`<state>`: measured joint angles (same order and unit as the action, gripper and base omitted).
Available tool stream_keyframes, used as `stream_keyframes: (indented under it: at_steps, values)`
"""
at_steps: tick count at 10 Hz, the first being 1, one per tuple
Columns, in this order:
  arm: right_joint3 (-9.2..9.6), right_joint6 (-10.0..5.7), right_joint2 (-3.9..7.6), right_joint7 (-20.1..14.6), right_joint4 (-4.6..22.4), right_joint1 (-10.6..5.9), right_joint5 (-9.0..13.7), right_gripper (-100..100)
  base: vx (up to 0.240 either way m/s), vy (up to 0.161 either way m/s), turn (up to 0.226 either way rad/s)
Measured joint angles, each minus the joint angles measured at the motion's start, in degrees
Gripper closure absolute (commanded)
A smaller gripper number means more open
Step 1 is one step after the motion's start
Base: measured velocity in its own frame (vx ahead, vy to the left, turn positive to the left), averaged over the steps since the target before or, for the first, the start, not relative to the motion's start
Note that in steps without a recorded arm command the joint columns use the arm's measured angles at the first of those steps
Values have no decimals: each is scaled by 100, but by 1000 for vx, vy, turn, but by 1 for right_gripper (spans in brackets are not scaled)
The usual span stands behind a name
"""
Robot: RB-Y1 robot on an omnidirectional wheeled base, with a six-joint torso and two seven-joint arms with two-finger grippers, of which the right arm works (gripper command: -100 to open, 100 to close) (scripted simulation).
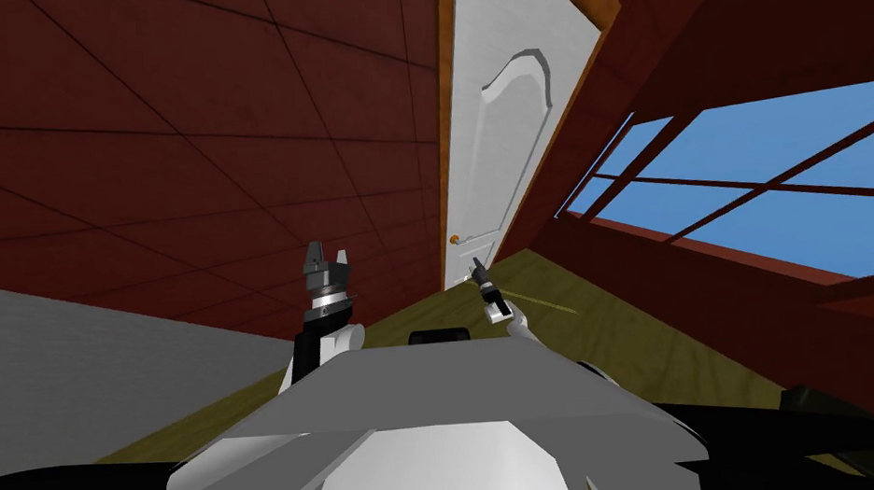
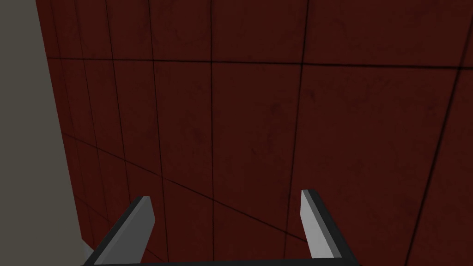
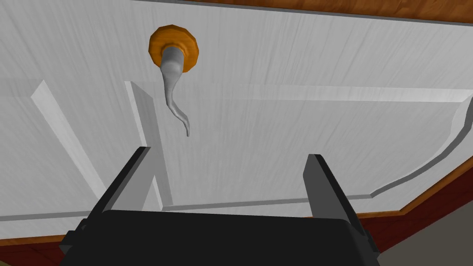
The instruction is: Pull the door open
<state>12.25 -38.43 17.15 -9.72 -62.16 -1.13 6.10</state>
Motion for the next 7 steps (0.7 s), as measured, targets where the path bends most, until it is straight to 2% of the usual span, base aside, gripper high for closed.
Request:
stream_keyframes:
  at_steps: [4,7]
  values:
    - [76,-97,132,-114,488,-200,21,-100,55,-82,133]
    - [130,-244,224,-221,989,-424,37,-100,63,-71,125]
